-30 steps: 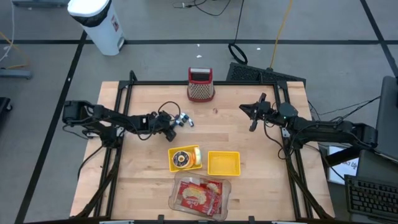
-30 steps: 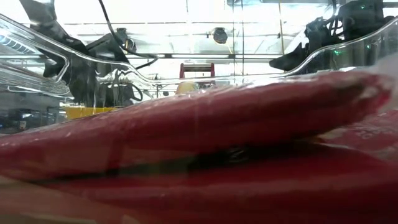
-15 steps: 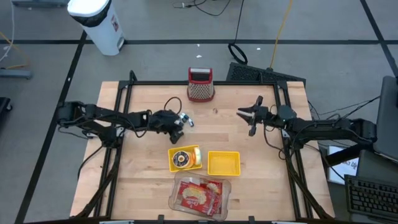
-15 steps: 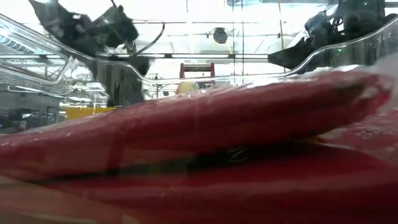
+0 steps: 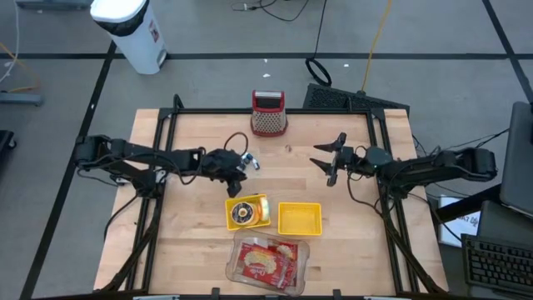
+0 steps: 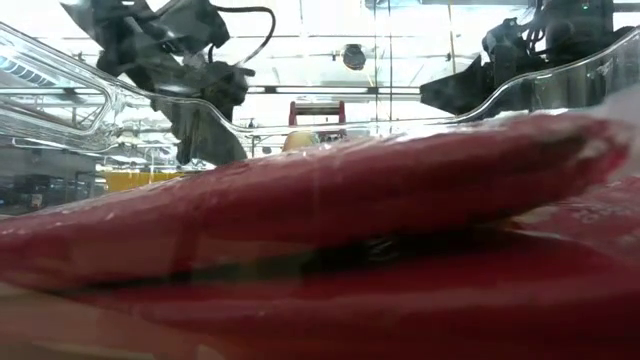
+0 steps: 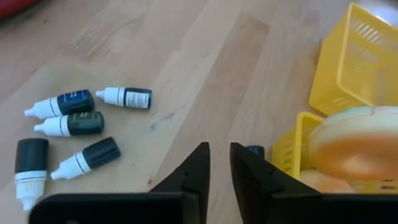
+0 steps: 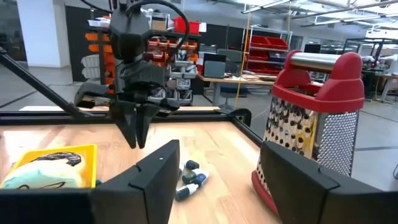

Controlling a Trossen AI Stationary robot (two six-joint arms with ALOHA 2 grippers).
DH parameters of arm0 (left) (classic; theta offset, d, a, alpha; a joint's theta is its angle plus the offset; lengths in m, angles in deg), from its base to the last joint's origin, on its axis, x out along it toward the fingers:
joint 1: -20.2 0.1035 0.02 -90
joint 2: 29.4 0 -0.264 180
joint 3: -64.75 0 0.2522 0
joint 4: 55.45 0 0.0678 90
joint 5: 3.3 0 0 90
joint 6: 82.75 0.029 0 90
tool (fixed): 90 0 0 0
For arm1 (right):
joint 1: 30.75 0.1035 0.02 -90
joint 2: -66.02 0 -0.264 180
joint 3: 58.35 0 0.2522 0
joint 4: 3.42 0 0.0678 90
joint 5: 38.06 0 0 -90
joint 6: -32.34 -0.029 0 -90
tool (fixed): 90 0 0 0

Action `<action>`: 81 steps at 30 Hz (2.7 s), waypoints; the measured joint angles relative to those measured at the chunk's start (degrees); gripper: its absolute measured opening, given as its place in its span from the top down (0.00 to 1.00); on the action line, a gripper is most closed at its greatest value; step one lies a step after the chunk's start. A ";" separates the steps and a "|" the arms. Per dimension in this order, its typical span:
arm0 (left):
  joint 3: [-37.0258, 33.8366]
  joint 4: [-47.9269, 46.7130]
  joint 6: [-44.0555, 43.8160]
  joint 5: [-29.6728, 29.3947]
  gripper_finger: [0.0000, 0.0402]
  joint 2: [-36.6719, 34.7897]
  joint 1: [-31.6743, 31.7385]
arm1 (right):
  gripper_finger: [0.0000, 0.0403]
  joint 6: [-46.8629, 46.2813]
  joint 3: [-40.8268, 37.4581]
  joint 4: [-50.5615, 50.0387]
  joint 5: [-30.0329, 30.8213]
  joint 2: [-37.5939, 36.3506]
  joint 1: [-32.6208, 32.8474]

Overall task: Pick & Place Food Item
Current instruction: Put the large blue food coloring bottle into the right yellow bin

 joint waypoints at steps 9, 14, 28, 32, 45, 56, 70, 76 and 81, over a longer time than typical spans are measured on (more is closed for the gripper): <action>0.00 -0.98 -1.28 -0.26 0.79 0.00 -0.62 | 0.49 -0.73 0.00 0.86 -0.05 0.31 -0.02; 0.04 -4.80 0.62 4.91 0.77 2.05 -3.39 | 0.49 -1.01 0.00 0.86 -0.16 0.31 -0.02; 0.16 2.37 0.95 6.12 0.44 16.16 -6.77 | 0.49 0.44 0.02 1.27 -0.13 0.33 -0.04; 0.17 4.16 1.79 4.81 0.44 16.46 -6.84 | 0.49 0.44 0.02 1.26 -0.17 0.33 -0.04; 0.04 8.00 4.10 -1.10 0.44 16.79 -5.39 | 0.50 0.55 0.02 1.23 -0.20 0.33 -0.04; 0.04 6.55 4.12 -2.03 0.74 16.72 -4.49 | 0.50 0.48 0.02 1.23 -0.21 0.33 -0.04; 8.05 -2.56 8.59 2.50 0.87 9.79 0.08 | 0.50 9.45 14.26 -22.87 -1.91 5.52 1.35; 15.12 -1.70 7.27 14.70 0.93 8.59 1.64 | 0.50 24.91 20.66 -21.48 -2.14 14.54 4.19; 20.01 -0.72 5.91 20.33 0.95 8.50 2.09 | 0.50 33.62 24.67 -19.48 -3.30 22.20 7.84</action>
